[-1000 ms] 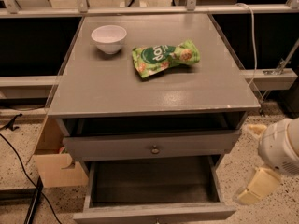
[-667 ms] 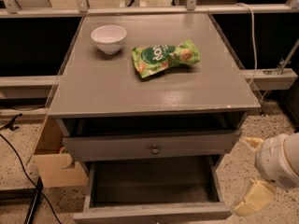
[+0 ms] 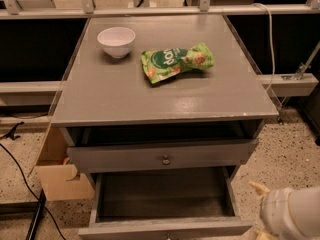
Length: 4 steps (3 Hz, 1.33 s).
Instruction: Close middle drawer
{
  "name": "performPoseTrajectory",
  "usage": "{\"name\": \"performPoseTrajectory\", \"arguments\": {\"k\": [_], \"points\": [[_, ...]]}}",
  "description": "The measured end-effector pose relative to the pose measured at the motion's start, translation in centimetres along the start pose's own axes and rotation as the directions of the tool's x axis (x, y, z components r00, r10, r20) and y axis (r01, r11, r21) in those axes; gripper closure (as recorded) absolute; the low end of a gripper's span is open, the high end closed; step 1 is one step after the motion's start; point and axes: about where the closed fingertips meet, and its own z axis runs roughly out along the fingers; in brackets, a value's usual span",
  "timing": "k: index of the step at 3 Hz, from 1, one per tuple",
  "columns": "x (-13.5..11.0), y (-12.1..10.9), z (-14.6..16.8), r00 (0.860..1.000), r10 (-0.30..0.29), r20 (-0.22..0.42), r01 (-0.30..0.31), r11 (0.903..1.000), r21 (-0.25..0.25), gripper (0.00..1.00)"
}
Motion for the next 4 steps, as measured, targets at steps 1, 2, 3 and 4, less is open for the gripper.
{"name": "performPoseTrajectory", "arguments": {"k": [1,2,3,4], "points": [[1.9,1.7,3.3,0.999,-0.038,-0.024,0.038,0.9992,0.011,0.0],[4.7,4.3,7.6,0.989,-0.099,-0.108,0.099,0.9951,0.001,0.0],[4.4,4.1,7.3,0.99,-0.095,-0.101,0.096,0.9954,0.005,0.0],[4.4,4.1,7.2,0.99,-0.095,-0.1,0.096,0.9953,0.004,0.19]]}}
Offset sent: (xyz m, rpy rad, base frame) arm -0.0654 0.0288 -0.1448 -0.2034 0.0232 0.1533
